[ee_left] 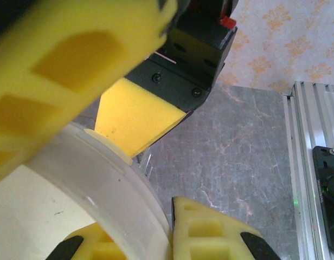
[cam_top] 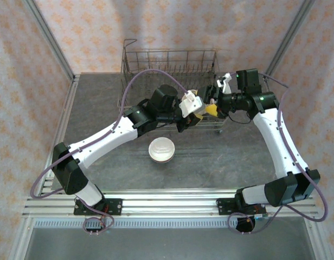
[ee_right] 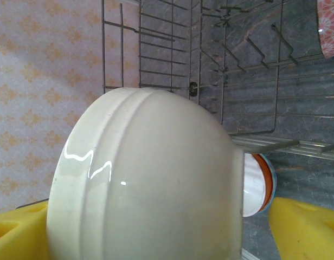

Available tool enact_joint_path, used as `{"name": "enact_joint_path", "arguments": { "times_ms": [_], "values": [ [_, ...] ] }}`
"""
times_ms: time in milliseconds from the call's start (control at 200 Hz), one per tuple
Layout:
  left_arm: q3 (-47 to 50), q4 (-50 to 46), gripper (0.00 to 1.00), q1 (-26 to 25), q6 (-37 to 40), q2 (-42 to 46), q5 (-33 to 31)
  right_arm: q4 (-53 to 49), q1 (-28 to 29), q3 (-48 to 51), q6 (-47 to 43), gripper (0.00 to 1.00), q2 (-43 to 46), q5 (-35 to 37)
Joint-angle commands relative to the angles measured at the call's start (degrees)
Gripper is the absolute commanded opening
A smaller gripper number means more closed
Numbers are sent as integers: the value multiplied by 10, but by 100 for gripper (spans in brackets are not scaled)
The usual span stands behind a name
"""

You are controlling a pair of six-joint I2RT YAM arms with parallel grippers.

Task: Load the bowls into the dish rack

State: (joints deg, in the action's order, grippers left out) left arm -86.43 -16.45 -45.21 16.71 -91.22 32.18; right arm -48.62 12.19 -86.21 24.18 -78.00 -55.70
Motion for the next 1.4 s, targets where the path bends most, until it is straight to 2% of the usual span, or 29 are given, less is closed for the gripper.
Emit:
{"name": "enact_joint_path", "arguments": {
  "times_ms": [0, 340, 656, 941, 1166, 1391],
  "values": [
    [-9, 56, 1, 3, 0, 15, 19, -10, 11, -22, -14, 94, -5, -19],
    [-14, 30, 1, 4, 13, 12, 24, -7, 20, -28, -5, 92, -12, -15],
    [-14, 19, 1, 2, 25, 10, 6, -21, 23, -34, -17, 80, -23, -11],
    [-13, 10, 2, 3, 32, 8, -9, -41, 23, -34, -30, 65, -27, 10],
    [-11, 6, 8, 3, 32, 5, -24, -42, 23, -42, -32, 60, -29, 20],
    [-8, 11, 24, 4, 23, 10, -44, -42, 23, -44, -34, 56, -35, 37]
  ]
}}
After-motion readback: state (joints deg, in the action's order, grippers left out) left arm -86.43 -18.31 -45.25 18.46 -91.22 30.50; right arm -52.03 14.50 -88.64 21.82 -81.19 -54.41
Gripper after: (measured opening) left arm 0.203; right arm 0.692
